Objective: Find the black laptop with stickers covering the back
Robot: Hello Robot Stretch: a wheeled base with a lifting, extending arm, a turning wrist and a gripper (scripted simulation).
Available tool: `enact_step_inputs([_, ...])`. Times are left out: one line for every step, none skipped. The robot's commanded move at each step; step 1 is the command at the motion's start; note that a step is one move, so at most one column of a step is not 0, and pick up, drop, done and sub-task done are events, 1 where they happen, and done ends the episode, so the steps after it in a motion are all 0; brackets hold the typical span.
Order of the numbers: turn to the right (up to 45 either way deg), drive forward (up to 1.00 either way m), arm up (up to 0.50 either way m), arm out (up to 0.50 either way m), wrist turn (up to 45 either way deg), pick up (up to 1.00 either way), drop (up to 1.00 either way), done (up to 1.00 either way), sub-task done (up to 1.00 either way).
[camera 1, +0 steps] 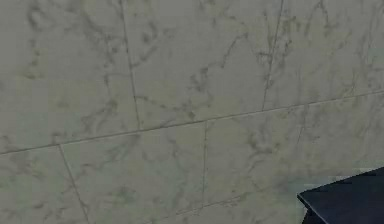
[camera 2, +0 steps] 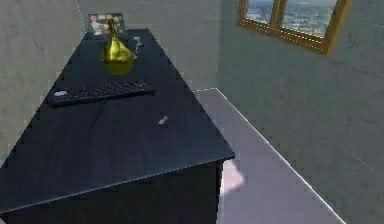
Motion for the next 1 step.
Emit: enact_step_inputs([45.0,0.0,0.0,0.0,0.0,0.0,0.0,0.0,0.0])
